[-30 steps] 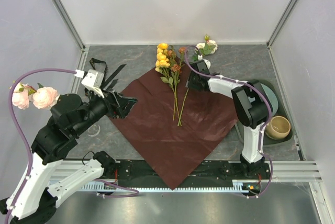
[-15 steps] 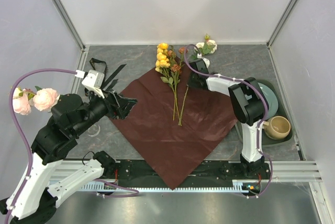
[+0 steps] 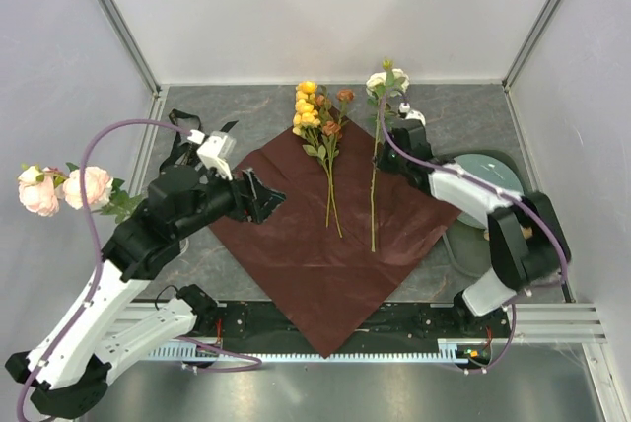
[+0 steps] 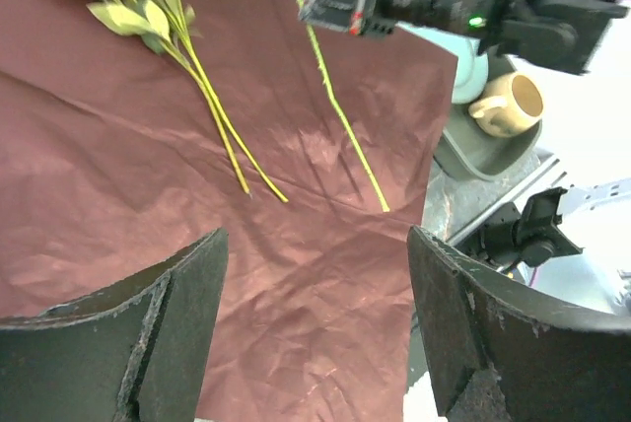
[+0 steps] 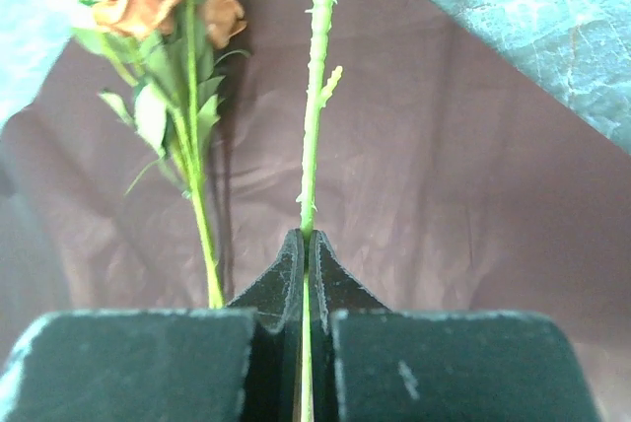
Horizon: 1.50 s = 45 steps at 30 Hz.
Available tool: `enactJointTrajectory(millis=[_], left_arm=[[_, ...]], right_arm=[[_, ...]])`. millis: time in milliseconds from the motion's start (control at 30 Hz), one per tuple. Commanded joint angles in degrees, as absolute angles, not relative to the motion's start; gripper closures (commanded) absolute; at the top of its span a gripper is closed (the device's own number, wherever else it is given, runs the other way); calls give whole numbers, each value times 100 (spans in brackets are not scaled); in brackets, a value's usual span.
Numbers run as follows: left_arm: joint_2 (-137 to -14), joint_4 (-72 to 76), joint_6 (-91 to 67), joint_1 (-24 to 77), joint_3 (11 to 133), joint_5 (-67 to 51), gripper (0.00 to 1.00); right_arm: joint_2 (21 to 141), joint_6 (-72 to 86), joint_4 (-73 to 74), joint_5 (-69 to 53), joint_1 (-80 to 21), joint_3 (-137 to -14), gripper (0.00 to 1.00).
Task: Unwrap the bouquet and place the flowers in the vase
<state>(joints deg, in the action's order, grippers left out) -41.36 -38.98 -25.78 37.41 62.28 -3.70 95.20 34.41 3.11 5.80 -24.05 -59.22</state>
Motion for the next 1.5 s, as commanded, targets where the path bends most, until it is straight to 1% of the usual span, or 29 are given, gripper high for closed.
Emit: enactJointTrajectory(millis=[0, 200, 300, 400, 500, 567, 600, 700, 867, 933, 967, 1067, 1167, 1367, 1433, 1467], left_arm=[[-4420, -2806, -3251, 3735, 5766, -1194, 20], [-4816, -2172, -3814, 3727, 5370, -1626, 21], [-4922, -1803, -4034, 3718, 5221, -1731, 23], [-5009, -1416, -4192, 3709, 5089, -1828, 26], [-5141, -1196, -4341, 3683, 5080, -1863, 27], [-5203, -925, -4473, 3656, 5071, -1942, 26], [-5273, -801, -4508, 3648, 5080, -2055, 23], [-5405, -528, -4676, 3612, 5176, -2240, 19], [-5537, -606, -4693, 3481, 5510, -2180, 18], [-5520, -747, -4737, 3411, 5546, -2066, 21], [-5485, -764, -4755, 3306, 5555, -2074, 25], [-5327, -747, -4851, 3138, 5467, -2092, 30], [-5169, -730, -4895, 2945, 5423, -2127, 40], [-5133, -703, -4948, 2655, 5440, -2381, 42], [-5150, -668, -5010, 2611, 5432, -2513, 44], [-5150, -642, -5018, 2576, 5432, -2548, 47]], right_arm=[[8369, 3463, -509, -270, -2294, -4960, 100], [6699, 3647, -1695, -1879, -2294, -3738, 100], [5996, 3883, -2003, -2528, -2303, -3420, 100], [5512, 4051, -2136, -3030, -2399, -3288, 100], [5204, 4131, -2048, -3199, -2583, -3322, 100], [5055, 4175, -2013, -3182, -2829, -3357, 100], [5019, 4192, -2013, -3121, -3021, -3410, 100], [5010, 4131, -2048, -2980, -3504, -3541, 100], [5256, 4017, -2109, -2769, -4060, -3744, 100], [5308, 3990, -2162, -2725, -4218, -3788, 100], [5326, 3973, -2180, -2681, -4254, -3814, 100], [5396, 3929, -2171, -2654, -4386, -3858, 100], [5467, 3859, -2145, -2637, -4508, -3885, 100], [5546, 3700, -2136, -2575, -4702, -3955, 100], [5581, 3630, -2101, -2540, -4764, -3990, 100], [5598, 3604, -2066, -2523, -4790, -4016, 100]])
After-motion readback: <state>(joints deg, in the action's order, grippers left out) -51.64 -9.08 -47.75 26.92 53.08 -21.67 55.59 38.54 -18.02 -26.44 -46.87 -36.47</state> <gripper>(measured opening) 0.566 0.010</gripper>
